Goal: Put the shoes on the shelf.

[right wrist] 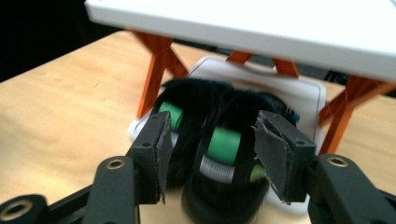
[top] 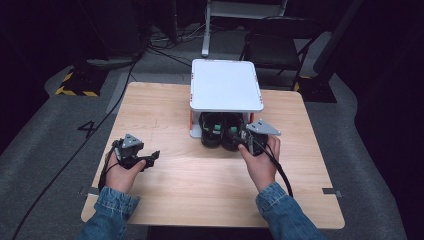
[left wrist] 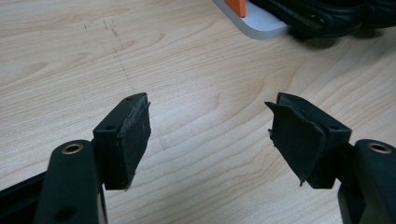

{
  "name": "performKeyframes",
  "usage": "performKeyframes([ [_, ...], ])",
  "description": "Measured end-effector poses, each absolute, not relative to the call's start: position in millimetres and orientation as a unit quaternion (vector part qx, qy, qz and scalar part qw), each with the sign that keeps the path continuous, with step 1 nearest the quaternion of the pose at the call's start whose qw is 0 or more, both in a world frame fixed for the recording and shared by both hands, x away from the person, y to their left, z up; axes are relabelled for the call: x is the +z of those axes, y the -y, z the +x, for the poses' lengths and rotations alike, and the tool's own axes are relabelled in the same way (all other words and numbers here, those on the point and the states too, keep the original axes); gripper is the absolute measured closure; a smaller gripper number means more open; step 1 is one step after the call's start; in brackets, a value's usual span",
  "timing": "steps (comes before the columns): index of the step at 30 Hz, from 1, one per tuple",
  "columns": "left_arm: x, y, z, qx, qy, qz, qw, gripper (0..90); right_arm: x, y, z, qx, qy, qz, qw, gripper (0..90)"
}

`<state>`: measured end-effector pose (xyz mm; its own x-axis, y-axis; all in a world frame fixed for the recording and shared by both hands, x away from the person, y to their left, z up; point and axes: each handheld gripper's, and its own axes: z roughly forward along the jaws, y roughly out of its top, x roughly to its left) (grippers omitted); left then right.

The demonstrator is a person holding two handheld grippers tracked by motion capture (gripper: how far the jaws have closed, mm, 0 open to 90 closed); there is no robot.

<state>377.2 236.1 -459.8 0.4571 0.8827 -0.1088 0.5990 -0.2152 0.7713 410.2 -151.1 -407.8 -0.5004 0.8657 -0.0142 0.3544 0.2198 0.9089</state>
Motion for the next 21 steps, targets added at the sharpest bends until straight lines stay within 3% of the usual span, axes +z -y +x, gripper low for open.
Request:
performKeyframes([
  [4, -456.9, -231.4, 375.5, 0.181, -0.477, 0.765, 0.394, 29.0, -418.9, 156.8, 391.2, 0.458, -0.74, 0.423, 0.252, 46.9],
  [11, -451.7, -215.9, 372.5, 0.17, -0.447, 0.781, 0.402, 32.9, -438.9, 164.9, 372.9, 0.442, -0.756, 0.427, 0.225, 57.3],
  [15, -451.7, -200.7, 371.9, 0.151, -0.427, 0.793, 0.408, 41.8, -451.0, 171.9, 371.3, 0.428, -0.765, 0.437, 0.201, 70.3],
  [21, -456.2, -177.4, 375.0, 0.131, -0.401, 0.807, 0.412, 60.0, -464.0, 173.9, 377.2, 0.421, -0.772, 0.44, 0.183, 79.4],
])
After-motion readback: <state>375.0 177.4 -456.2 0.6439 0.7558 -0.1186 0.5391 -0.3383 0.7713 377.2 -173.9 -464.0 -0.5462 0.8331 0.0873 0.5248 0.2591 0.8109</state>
